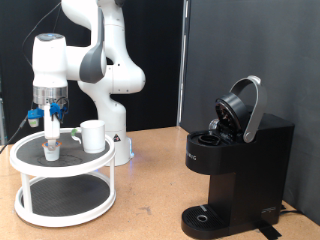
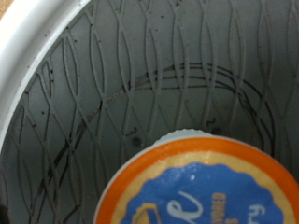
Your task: Make a cup of coffee with the keurig machine
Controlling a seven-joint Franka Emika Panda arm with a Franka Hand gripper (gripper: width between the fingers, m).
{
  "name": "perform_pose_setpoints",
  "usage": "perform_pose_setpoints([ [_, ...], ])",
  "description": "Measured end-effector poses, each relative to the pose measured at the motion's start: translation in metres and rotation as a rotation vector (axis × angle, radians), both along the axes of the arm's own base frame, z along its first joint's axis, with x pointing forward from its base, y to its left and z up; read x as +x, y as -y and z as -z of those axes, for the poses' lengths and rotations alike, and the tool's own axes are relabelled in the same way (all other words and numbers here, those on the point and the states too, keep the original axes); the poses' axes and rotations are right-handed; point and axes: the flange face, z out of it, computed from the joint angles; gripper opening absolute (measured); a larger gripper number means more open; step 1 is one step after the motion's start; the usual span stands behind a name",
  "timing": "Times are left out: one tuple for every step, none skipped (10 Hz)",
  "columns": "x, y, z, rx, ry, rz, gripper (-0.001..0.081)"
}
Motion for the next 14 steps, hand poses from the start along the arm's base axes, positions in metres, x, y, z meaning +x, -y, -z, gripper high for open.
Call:
perform_pose_setpoints([
  [0.0000,-0.0005,0.0027,0.000,-0.002,-0.001,0.0734],
  [-0.0001,-0.0010,0.0048,0.000,-0.004,-0.001,0.0734],
  [-0.0003,-0.0015,0.0065,0.000,-0.003,-0.002,0.0734],
  [-0.0010,-0.0023,0.0080,0.000,-0.001,-0.002,0.0734],
  [-0.0016,-0.0028,0.0091,0.002,-0.002,-0.002,0.0734],
  [-0.0018,-0.0031,0.0095,0.002,-0.003,-0.002,0.0734],
  [-0.0020,-0.0032,0.0097,0.003,-0.003,-0.002,0.0620],
  [-0.0021,-0.0033,0.0099,0.003,-0.004,-0.002,0.0620],
  [-0.0020,-0.0032,0.0097,0.003,-0.003,-0.002,0.0438],
  [-0.0020,-0.0031,0.0096,0.002,-0.003,-0.002,0.0386],
  [-0.0020,-0.0030,0.0095,0.003,-0.004,-0.002,0.0386],
  [-0.0022,-0.0026,0.0091,0.005,-0.009,0.000,0.0386],
  [-0.0032,-0.0020,0.0082,0.018,-0.022,0.007,0.0386],
  [-0.0045,-0.0011,0.0048,0.039,-0.032,0.011,0.0386],
])
